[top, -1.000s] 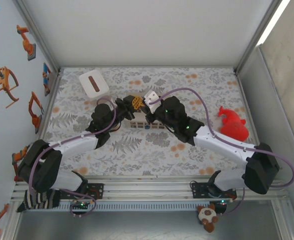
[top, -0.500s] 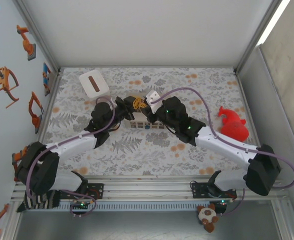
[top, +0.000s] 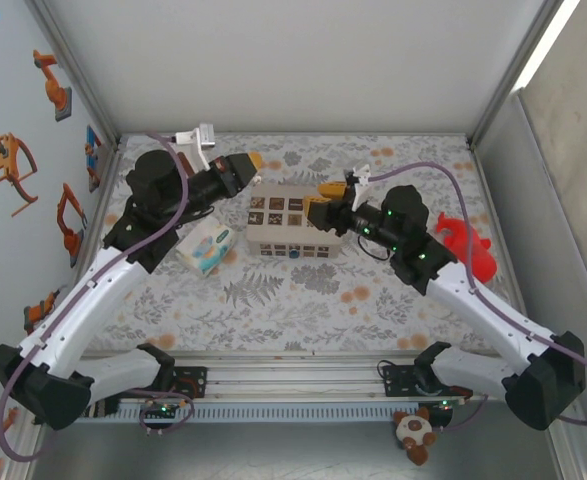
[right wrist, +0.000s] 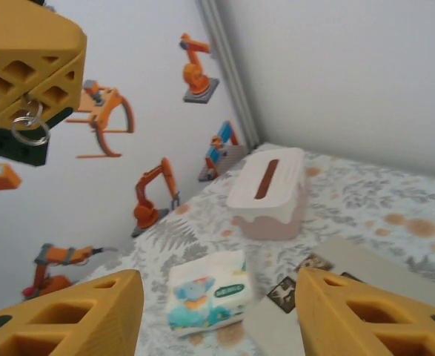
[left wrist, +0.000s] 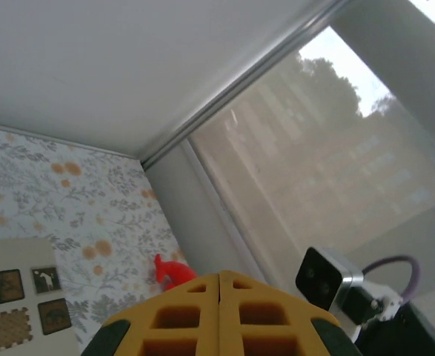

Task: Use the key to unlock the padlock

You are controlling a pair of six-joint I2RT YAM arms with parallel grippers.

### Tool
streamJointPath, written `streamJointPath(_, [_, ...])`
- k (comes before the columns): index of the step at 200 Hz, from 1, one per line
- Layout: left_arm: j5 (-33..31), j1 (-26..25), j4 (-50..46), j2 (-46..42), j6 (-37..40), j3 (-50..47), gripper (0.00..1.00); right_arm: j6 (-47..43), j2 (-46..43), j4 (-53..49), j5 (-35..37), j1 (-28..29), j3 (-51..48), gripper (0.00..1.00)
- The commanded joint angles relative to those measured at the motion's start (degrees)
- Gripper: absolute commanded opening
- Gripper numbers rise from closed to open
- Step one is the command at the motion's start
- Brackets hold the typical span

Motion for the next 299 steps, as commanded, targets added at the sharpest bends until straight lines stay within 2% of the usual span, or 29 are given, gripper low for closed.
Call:
streamJointPath(1, [6.6, 0.3, -8.4, 1.7, 20.4, 1.9, 0.0, 10.3, 0.7, 11.0, -11.8, -0.2, 0.0, 0.61])
streamJointPath(17, [8.4, 0.4, -8.8, 1.9, 24.5, 3.2, 0.0, 13.8, 1.7, 17.9, -14.2, -0.2, -0.1, 0.67])
streamJointPath(32, [9.6, 0.5, -7.1, 2.0, 25.3, 3.7, 0.0, 17.2, 3.3, 23.5, -15.2, -0.3, 0.1, 0.72])
streamJointPath(74, [10.6, 0.5, -1.6, 2.6, 22.2, 3.7, 0.0, 24.2, 9.2, 29.6, -16.5, 0.0, 1.3, 0.72])
streamJointPath(113, [10.3, 0.6, -0.8, 2.9, 21.5, 3.8, 0.0, 28.9, 12.7, 38.9, -16.7, 1.1, -0.2, 0.72])
streamJointPath(245, [10.7, 0.7, -0.2, 3.3, 20.2, 3.5, 0.0, 30.8, 19.2, 40.8, -17.5, 4.4, 4.1, 0.56])
streamJointPath(299, [10.8, 0.7, -0.4, 3.0, 20.2, 3.0, 0.0, 31.5, 20.6, 41.3, -17.6, 4.6, 5.6, 0.46])
